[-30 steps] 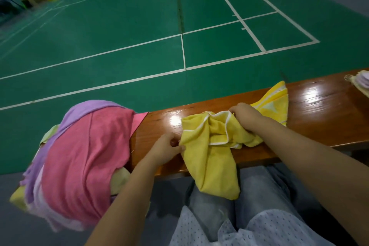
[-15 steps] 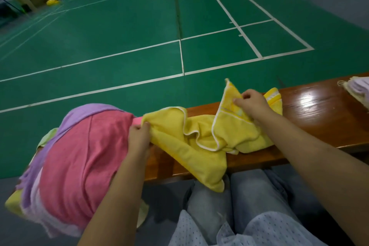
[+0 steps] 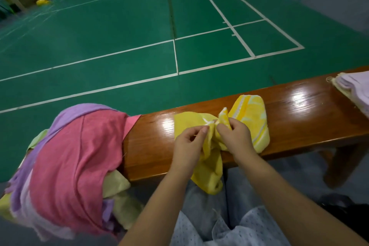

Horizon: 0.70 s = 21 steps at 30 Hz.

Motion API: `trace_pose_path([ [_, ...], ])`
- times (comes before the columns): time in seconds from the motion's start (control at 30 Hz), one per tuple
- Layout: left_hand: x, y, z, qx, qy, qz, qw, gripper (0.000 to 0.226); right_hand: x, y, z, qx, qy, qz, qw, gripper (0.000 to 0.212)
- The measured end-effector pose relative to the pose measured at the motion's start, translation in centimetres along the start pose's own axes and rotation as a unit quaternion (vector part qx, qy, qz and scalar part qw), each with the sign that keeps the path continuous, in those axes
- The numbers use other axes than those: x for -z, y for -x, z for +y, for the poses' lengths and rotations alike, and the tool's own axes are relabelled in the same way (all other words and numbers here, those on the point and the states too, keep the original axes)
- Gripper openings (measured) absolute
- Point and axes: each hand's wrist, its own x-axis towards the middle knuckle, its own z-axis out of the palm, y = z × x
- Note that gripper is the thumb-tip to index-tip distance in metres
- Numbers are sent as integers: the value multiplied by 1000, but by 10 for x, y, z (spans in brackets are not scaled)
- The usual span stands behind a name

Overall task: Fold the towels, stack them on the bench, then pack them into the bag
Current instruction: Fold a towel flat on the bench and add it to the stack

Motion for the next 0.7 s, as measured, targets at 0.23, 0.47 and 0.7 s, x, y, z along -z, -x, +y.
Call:
trace_pose_path([
  [0.23, -18, 0, -5, 55, 98, 10, 994, 28, 7, 9, -10, -18, -110, -137, 984, 61],
  [0.47, -19, 6, -6, 89, 149, -5, 985, 6, 15, 9, -1, 52, -66, -131, 988, 16],
  [0.7, 2, 4, 3, 68, 150, 106, 981, 7, 50, -26, -13, 107, 127, 128, 978, 10],
])
